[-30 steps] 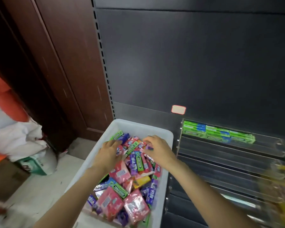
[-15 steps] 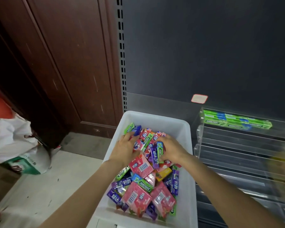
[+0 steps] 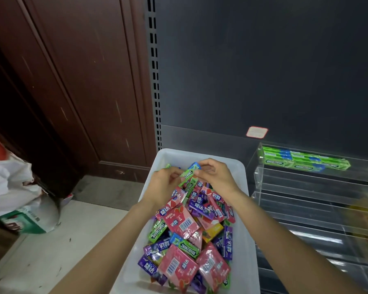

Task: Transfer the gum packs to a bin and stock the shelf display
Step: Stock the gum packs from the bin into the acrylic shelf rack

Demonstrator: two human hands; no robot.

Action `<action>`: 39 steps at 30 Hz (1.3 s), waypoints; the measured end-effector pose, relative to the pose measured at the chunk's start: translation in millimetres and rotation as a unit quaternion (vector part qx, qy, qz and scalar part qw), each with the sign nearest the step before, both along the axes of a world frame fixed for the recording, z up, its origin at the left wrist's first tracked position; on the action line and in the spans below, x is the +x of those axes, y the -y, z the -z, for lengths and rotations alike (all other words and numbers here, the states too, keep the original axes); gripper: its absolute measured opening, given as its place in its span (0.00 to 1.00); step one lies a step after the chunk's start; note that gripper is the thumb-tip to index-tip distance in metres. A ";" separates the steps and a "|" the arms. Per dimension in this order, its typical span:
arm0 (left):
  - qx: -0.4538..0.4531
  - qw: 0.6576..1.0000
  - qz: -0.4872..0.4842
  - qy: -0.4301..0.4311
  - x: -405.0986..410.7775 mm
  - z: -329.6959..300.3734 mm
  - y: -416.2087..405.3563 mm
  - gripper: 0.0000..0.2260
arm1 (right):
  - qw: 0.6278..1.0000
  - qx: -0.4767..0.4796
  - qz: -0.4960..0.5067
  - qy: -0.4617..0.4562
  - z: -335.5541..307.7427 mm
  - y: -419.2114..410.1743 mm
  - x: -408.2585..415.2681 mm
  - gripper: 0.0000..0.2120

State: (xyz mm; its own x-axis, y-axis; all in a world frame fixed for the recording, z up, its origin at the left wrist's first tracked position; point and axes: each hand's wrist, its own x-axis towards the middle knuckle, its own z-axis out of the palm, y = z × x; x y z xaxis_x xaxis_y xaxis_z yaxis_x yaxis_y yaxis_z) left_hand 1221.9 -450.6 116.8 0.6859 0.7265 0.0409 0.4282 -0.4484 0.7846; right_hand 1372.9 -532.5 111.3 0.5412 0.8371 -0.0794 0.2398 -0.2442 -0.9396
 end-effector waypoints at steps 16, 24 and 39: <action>0.060 0.997 -0.031 -0.025 -28.5 -6.9 -17.0 0.10 | 0.946 -0.216 -0.079 0.229 33.6 -21.6 -2.6 0.14; 0.035 0.998 -0.008 0.058 -0.6 -34.6 4.6 0.06 | 0.984 -0.042 0.035 0.168 -15.0 21.6 18.6 0.03; 0.100 0.988 0.031 0.111 189.0 -94.9 134.6 0.06 | 0.969 0.106 0.181 0.132 -86.4 202.5 185.8 0.11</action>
